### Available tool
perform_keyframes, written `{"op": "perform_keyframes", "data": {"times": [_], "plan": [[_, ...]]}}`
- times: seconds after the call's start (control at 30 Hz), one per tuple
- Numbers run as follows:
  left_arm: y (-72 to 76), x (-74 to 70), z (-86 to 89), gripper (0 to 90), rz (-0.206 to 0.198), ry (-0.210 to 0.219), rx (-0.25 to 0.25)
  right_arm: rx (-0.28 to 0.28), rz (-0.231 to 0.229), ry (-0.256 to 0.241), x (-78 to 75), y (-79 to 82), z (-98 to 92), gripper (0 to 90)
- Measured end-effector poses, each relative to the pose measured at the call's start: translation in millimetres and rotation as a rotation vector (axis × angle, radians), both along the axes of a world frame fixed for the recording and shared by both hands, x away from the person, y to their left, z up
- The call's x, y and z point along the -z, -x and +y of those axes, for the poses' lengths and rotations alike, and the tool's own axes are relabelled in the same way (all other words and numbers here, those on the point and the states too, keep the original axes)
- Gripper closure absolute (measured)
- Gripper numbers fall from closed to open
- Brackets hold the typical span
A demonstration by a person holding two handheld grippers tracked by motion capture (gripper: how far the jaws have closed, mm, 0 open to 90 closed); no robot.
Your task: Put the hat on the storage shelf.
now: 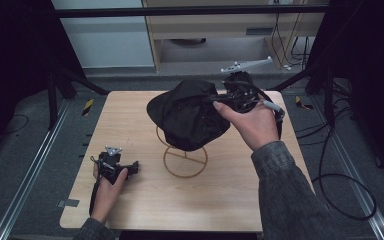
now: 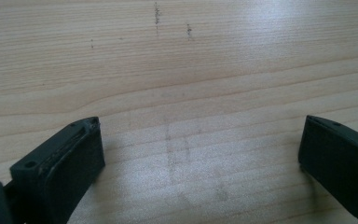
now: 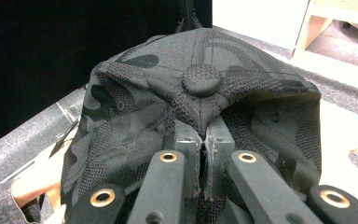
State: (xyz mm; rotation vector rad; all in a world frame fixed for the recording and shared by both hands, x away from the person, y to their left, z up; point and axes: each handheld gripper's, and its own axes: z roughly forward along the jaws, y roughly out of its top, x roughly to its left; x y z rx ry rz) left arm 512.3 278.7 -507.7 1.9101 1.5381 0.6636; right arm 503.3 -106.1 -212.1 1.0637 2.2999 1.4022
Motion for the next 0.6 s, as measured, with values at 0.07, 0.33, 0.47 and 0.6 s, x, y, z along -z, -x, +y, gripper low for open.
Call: {"op": "perform_keyframes", "data": {"times": [0.07,0.33,0.47,0.6], "plan": [[0.0,0.0,0.0,0.0,0.000,0.000,0.000,-0.004,0.000,0.002,0.5,-0.4,1.2,86.7],[0.0,0.0,0.0,0.0,0.000,0.000,0.000,-0.008,0.005,0.002,0.5,-2.5,3.9,86.7],[0.0,0.0,0.0,0.0,0.000,0.000,0.000,-0.004,0.003,0.009,2.0,-3.7,4.4,86.7],[0.0,0.0,0.0,0.0,0.000,0.000,0.000,-0.004,0.006,0.012,5.1,-3.5,5.2,86.7]]}}
